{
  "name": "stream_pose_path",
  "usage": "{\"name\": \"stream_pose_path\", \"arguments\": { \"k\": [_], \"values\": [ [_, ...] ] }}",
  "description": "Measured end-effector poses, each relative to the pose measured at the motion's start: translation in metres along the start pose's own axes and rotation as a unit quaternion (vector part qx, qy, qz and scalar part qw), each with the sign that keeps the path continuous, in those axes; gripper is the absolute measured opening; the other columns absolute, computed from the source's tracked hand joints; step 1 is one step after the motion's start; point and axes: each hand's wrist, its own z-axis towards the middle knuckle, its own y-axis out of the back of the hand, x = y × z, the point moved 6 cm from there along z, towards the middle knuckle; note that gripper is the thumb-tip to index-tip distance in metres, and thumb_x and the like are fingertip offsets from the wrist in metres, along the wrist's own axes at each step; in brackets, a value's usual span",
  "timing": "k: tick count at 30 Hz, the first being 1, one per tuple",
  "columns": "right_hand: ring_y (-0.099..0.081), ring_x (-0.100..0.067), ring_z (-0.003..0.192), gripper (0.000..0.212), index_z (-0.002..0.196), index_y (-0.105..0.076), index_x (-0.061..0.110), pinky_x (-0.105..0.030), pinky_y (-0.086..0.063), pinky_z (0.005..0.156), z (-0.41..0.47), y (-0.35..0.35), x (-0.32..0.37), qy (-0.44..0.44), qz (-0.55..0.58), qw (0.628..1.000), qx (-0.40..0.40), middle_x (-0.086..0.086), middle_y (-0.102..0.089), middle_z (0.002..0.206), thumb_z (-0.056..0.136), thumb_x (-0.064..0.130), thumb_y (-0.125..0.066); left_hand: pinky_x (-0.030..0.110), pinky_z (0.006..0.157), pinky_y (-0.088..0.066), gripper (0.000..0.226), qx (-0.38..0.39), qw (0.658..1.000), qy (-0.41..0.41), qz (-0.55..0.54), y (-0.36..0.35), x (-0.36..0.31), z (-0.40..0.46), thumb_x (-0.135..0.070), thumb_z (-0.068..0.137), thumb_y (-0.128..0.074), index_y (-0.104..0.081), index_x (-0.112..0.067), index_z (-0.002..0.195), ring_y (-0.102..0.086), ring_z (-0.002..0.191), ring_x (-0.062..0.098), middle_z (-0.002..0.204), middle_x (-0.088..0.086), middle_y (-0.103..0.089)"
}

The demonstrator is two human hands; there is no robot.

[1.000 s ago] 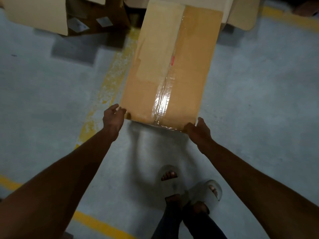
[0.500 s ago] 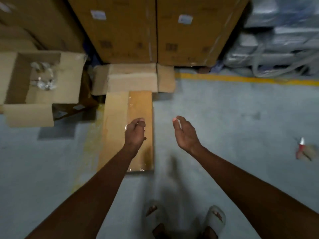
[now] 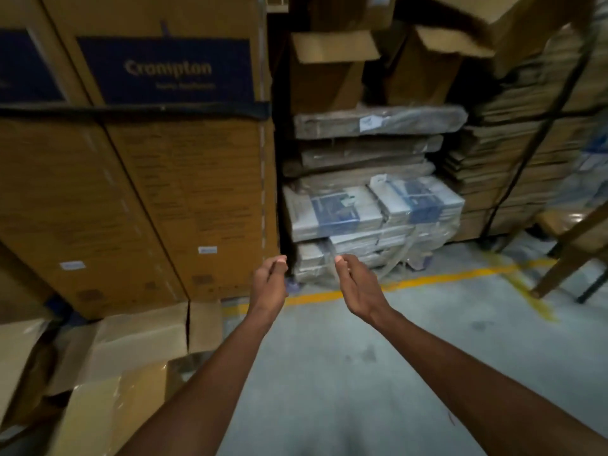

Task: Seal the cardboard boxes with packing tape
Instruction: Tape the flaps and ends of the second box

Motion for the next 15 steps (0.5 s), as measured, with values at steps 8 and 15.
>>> {"name": "stream_pose_path", "arguments": {
  "k": [8, 15],
  "values": [
    [-0.058, -0.025, 0.112, 0.065, 0.118, -0.059, 0.027, -0.046, -0.047, 0.097, 0.158, 0.157, 0.041, 0.079, -0.028, 0.995, -0.056, -0.003, -0.064, 0.118, 0.096, 0.075, -0.022, 0.055, 0.101, -0.053, 0.033, 0.009, 0.991, -0.127, 0.042, -0.116, -0.187, 0.083, -0.037, 0.107, -0.048, -0.063, -0.022, 0.133, -0.059, 0.113, 0.020, 0.111, -0.009, -0.062],
    [-0.054, -0.022, 0.116, 0.052, 0.126, -0.055, 0.028, -0.045, -0.045, 0.099, 0.301, 0.218, 0.105, 0.164, -0.016, 0.983, -0.079, -0.003, -0.059, 0.124, 0.102, 0.065, -0.028, 0.040, 0.100, -0.052, 0.033, -0.014, 0.971, -0.228, 0.071, -0.168, -0.322, 0.180, -0.035, 0.107, -0.048, -0.062, -0.023, 0.134, -0.059, 0.113, 0.018, 0.121, -0.003, -0.064]
  ]
}}
